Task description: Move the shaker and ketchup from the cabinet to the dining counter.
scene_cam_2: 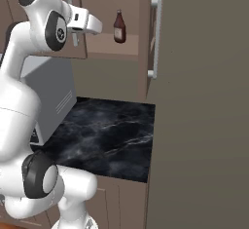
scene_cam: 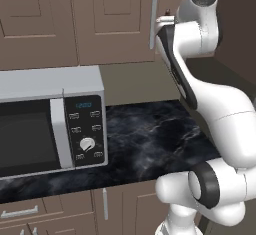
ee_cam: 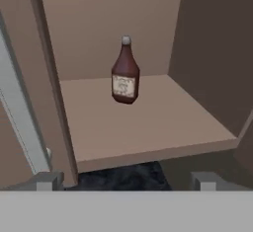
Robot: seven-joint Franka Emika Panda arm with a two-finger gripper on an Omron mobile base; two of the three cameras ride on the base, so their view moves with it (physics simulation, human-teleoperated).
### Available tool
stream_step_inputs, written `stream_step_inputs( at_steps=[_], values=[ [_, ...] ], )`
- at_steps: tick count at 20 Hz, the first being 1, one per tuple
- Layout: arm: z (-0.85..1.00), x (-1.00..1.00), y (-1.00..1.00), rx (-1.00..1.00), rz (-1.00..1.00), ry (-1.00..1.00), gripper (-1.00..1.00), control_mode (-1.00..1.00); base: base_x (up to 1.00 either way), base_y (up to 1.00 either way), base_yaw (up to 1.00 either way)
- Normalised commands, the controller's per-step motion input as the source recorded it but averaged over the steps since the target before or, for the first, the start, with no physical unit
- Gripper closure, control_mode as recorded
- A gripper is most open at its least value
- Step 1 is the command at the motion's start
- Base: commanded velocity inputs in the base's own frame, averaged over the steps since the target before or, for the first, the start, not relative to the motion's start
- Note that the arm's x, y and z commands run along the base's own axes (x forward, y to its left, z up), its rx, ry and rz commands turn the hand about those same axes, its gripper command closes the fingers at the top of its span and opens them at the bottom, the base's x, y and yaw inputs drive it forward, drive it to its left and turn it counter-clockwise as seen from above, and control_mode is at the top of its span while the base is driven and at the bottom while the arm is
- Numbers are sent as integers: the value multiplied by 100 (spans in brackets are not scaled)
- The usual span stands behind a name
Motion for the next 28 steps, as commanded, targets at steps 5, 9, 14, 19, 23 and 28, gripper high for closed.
stream_step_inputs(
  at_steps=[5, 9, 14, 19, 23, 28],
  values=[
    [2, 26, 27, 0, 15, 0, -100, -100, 0, 0, 0],
    [0, 25, 36, 0, 9, 0, -100, -100, 0, 0, 0],
    [0, 24, 32, 0, 5, 0, -100, -100, 0, 0, 0],
    [-1, 48, 28, 0, 1, 0, -100, -100, 0, 0, 0],
    [-6, 60, 9, 0, 0, 0, -100, -100, 0, 0, 0],
    [-8, 54, 3, 0, 0, 0, -100, -100, 0, 0, 0]
  ],
)
